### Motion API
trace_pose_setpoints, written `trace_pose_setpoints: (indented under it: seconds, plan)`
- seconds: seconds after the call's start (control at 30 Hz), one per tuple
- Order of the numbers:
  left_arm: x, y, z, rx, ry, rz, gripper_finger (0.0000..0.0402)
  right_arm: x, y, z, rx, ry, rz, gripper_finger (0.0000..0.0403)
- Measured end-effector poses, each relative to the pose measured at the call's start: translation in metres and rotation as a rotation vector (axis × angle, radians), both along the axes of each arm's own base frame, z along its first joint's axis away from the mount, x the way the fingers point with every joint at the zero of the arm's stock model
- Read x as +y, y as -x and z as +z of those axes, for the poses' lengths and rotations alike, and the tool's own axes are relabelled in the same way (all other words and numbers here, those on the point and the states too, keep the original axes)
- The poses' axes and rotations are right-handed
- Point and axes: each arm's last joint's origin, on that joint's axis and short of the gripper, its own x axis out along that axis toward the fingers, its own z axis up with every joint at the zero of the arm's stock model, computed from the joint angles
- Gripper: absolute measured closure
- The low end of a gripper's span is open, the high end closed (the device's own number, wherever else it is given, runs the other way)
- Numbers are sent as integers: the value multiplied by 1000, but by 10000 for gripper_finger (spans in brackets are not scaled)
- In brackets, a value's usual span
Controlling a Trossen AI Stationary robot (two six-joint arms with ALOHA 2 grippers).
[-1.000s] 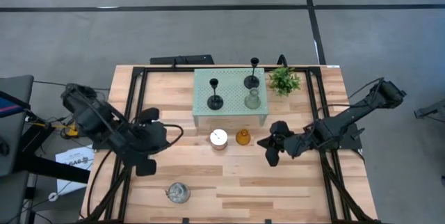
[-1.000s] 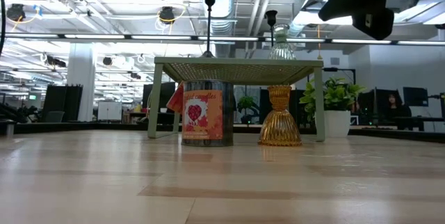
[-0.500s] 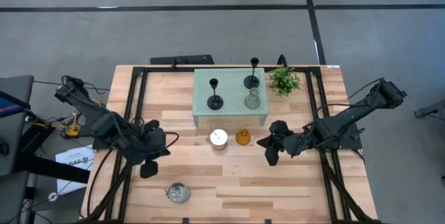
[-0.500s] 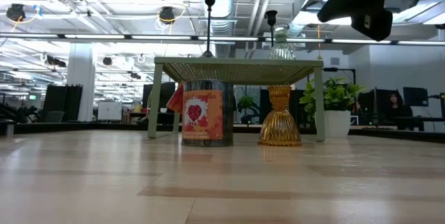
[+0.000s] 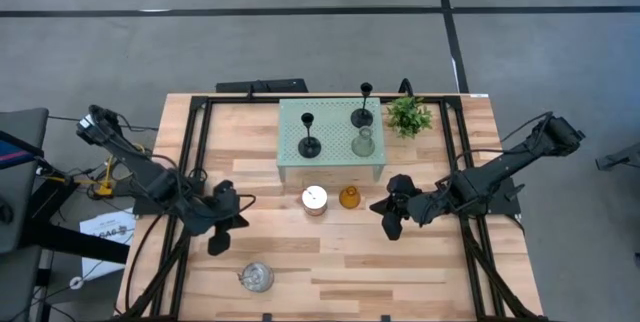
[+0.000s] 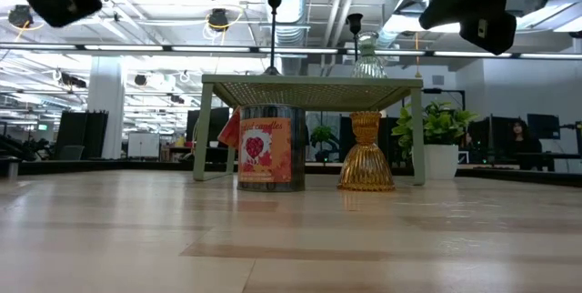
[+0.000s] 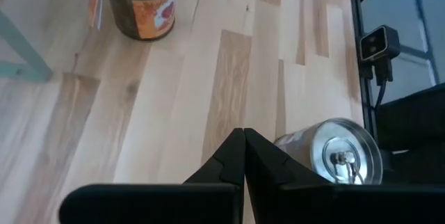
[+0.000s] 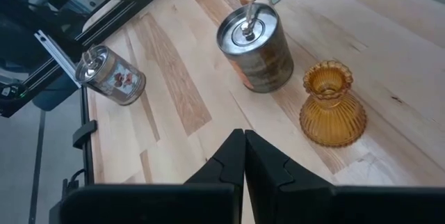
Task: Pick & Place candle stick holders
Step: Put the orange scented candle on the shelf
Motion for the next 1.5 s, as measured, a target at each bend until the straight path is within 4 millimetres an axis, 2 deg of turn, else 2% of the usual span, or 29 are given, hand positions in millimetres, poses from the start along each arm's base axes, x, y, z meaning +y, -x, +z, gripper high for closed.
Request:
trace_pose_setpoints:
  seconds: [0.47, 0.77, 1.17, 1.33, 1.5]
  plan:
    - [-2, -8, -42, -65, 37, 45, 398, 0, 0, 0, 5, 3, 0, 401]
    - [0, -13, -40, -158, 33, 128, 397, 0, -2, 0, 29, 61, 151, 402]
    - [0, -14, -38, -182, 35, 150, 396, -12, -14, 11, 8, 264, 314, 403]
    - [0, -14, -37, -200, 31, 172, 393, -17, -31, -3, 93, 348, 414, 403]
    - [0, -15, -35, -214, 41, 176, 394, -19, -47, -14, 178, 390, 429, 403]
